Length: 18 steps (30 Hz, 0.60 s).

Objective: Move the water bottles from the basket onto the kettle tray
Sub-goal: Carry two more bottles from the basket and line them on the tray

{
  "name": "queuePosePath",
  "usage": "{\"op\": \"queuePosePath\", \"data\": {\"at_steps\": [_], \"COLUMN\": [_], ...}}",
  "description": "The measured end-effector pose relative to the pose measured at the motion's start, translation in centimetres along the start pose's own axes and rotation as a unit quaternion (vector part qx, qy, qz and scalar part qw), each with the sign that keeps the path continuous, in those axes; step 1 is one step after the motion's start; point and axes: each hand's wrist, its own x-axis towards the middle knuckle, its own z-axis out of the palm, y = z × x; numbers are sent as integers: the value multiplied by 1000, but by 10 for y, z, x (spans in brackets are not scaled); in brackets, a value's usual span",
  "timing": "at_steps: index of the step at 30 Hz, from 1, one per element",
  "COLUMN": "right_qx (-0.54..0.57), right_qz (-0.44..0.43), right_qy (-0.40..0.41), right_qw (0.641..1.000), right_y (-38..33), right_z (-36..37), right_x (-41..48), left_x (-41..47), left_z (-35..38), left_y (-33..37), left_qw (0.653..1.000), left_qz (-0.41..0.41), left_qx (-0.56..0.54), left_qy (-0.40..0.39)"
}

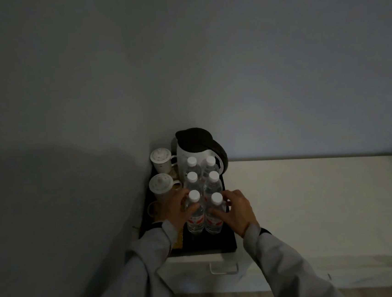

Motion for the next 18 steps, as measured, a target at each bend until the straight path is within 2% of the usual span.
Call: {"op": "queuePosePath", "data": {"at_steps": [5,9,18], "right_qx": [-10,5,12], "right_qz": [-16,-25,-4], "right_qy": [-20,-25,-7], "right_qw": [1000,999,1000], "right_y": [1,4,3], "right_z": [-1,-3,5], "right_x": [6,7,4], "left_x": [-3,-3,-6], "left_z": [0,2,5], "left_y": [1,0,-2], "left_qw": [999,999,999], "left_qz": [1,18,9], "left_qx": [-49,-41,-44], "left_qy": [1,-15,12]}}
